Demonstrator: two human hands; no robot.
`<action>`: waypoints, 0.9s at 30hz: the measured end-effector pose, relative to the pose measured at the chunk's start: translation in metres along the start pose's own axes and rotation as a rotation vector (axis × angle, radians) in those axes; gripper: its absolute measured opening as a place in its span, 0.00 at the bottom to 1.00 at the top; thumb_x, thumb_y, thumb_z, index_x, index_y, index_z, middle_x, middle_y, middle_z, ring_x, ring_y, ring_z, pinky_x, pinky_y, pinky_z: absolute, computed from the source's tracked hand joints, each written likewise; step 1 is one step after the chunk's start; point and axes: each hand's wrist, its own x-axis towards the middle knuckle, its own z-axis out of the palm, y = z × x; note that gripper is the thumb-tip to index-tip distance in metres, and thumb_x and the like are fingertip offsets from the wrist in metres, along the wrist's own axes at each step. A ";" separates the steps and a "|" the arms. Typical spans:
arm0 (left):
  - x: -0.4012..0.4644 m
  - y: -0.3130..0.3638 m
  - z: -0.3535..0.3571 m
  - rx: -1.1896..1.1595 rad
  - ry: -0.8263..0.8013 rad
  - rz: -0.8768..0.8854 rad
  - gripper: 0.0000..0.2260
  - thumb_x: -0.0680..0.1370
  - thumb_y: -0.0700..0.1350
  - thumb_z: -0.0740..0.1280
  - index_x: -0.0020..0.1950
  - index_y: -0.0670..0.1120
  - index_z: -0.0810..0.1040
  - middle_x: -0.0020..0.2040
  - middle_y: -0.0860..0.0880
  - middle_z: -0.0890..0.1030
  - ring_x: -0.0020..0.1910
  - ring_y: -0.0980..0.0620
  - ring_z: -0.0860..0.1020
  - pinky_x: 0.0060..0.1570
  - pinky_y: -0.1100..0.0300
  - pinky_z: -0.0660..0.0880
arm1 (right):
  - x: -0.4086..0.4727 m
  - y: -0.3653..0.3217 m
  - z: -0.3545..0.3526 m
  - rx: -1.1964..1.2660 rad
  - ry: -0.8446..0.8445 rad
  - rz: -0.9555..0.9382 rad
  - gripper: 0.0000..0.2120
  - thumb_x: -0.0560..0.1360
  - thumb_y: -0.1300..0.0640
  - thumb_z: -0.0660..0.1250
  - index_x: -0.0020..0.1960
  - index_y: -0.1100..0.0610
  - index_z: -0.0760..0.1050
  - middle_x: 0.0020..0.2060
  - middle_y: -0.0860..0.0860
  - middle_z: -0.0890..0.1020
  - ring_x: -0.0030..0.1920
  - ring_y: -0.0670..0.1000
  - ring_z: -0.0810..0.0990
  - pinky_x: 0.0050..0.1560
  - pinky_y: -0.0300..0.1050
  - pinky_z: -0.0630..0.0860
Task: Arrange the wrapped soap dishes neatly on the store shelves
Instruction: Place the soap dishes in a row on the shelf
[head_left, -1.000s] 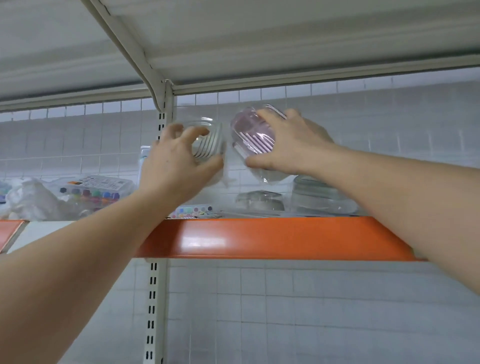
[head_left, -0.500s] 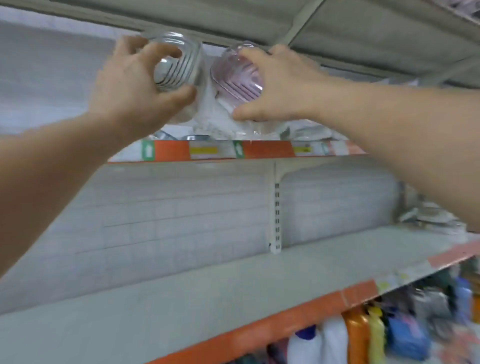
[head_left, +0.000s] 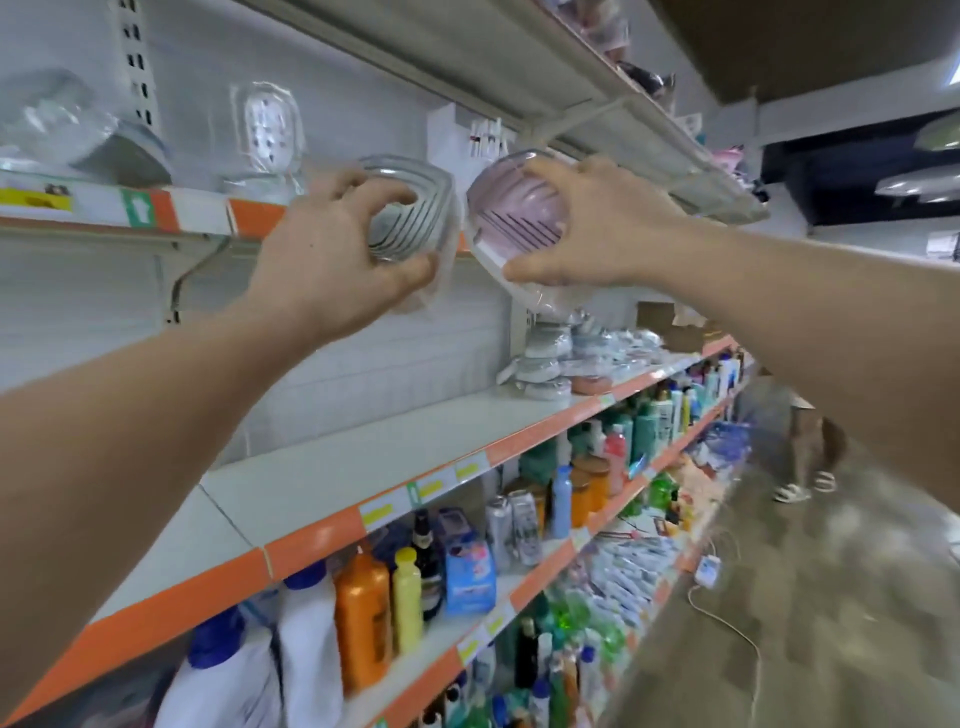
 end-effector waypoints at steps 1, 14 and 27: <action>0.006 0.006 0.019 -0.008 -0.011 0.015 0.29 0.67 0.61 0.66 0.66 0.52 0.73 0.69 0.45 0.67 0.68 0.46 0.68 0.67 0.57 0.62 | 0.001 0.017 0.006 -0.002 -0.001 0.021 0.42 0.66 0.39 0.70 0.74 0.46 0.55 0.68 0.59 0.65 0.65 0.62 0.69 0.60 0.50 0.68; 0.117 -0.040 0.276 -0.187 -0.130 -0.071 0.25 0.71 0.58 0.68 0.66 0.55 0.72 0.71 0.51 0.64 0.69 0.49 0.65 0.65 0.57 0.62 | 0.125 0.174 0.172 -0.010 -0.078 0.201 0.44 0.64 0.38 0.71 0.74 0.46 0.54 0.63 0.58 0.66 0.60 0.62 0.72 0.60 0.55 0.73; 0.157 -0.091 0.529 -0.097 -0.361 -0.303 0.24 0.73 0.57 0.67 0.67 0.55 0.70 0.70 0.50 0.63 0.66 0.45 0.67 0.61 0.54 0.66 | 0.237 0.325 0.381 0.162 -0.238 0.244 0.44 0.64 0.42 0.74 0.74 0.47 0.57 0.66 0.58 0.64 0.62 0.60 0.71 0.62 0.52 0.72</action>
